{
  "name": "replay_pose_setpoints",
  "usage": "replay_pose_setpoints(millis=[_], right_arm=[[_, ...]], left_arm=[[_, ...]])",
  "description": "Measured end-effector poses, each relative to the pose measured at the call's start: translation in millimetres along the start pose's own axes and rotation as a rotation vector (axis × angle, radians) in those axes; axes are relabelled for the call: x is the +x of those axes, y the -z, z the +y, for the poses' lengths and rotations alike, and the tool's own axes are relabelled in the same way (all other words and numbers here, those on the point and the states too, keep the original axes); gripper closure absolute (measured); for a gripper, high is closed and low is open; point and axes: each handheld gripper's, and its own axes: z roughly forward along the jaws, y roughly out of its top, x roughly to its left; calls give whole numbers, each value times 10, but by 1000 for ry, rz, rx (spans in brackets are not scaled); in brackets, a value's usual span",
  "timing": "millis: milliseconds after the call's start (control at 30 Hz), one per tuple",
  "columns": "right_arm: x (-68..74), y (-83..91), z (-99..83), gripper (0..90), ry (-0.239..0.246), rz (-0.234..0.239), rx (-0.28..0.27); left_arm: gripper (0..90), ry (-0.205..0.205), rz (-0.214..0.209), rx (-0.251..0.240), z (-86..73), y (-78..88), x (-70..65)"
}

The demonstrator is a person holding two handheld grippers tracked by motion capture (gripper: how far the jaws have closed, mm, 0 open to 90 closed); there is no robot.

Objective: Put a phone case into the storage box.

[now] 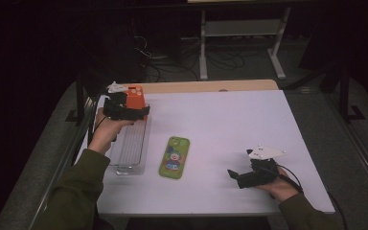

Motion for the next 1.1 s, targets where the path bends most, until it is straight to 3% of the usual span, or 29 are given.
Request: replay_pose_setpoints(millis=[333, 633, 767, 900, 1100], right_arm=[[-5, 13, 8, 0, -9, -1, 0], [2, 22, 16, 0, 4, 7, -14], [7, 23, 13, 0, 5, 6, -8], [10, 20, 11, 0, 9, 5, -7], [14, 19, 5, 0, 4, 7, -6]], left_arm=[[0, -41, -121, 8, -21, 30, -267], [0, -72, -209, 21, -133, 4, -582], [0, -65, -235, 12, -178, -18, -721], [0, -102, -254, 22, -227, -52, -846], [0, -116, -285, 41, -314, -87, -973]])
